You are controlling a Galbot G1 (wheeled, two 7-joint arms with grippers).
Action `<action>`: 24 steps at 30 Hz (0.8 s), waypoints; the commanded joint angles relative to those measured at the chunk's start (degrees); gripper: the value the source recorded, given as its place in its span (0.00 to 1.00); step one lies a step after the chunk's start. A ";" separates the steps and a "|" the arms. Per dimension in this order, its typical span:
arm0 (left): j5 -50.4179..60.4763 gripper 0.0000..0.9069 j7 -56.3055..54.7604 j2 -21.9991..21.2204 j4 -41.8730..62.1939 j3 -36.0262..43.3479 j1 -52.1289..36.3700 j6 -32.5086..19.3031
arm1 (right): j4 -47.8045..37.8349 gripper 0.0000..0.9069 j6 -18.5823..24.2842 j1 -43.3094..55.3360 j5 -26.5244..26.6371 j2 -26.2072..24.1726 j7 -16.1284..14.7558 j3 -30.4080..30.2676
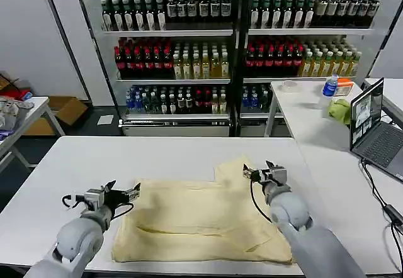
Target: Fold and organize the clothes.
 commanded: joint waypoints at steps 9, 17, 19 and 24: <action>-1.74 1.00 -0.31 -2.01 11.89 7.81 -11.16 0.33 | -15.86 1.00 -0.09 9.73 0.89 6.45 -0.55 -3.63; -2.04 0.63 -0.11 -2.95 13.16 7.75 -10.95 0.35 | -20.40 1.00 -0.05 10.68 0.88 8.15 -1.99 -3.37; -2.07 0.08 0.01 -3.06 13.09 7.71 -10.74 0.35 | -21.03 1.00 -0.07 10.79 1.17 8.30 -2.08 -3.27; -2.05 0.02 0.53 -3.24 12.22 7.49 -9.73 0.30 | -21.47 0.09 -0.12 10.46 2.65 8.48 -2.24 -3.25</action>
